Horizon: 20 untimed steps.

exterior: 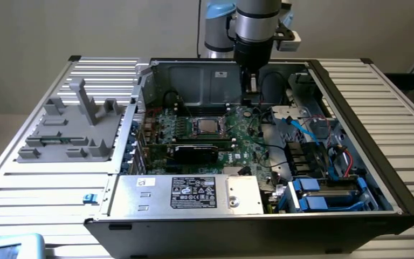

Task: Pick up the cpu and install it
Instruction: 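Close the cpu cover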

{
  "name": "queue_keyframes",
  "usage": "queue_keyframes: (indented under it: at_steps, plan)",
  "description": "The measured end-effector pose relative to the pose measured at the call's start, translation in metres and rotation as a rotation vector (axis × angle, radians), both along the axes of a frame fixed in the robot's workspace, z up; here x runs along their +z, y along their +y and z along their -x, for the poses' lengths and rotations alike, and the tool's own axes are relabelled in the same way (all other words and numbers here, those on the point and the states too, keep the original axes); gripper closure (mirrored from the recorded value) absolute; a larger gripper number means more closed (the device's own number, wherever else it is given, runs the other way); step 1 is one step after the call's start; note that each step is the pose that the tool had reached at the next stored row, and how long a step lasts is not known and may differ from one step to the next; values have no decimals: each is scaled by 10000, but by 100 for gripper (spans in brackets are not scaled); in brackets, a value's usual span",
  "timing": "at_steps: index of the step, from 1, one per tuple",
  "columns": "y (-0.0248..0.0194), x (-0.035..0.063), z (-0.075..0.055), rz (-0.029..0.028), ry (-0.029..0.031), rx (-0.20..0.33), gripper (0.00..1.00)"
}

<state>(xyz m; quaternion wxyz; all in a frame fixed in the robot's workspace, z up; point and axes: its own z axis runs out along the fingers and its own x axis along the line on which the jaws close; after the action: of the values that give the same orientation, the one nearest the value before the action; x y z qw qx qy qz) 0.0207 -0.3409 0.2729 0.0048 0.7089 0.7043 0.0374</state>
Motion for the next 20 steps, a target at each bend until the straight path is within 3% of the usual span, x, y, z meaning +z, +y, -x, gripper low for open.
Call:
queue_keyframes:
  at_steps: [9,19,20]
  plan:
    - [10,-165,-151,-1,69,-1,89]
    - [10,-333,-183,-2,299,0,89]
    - [10,-345,-183,-2,343,0,89]
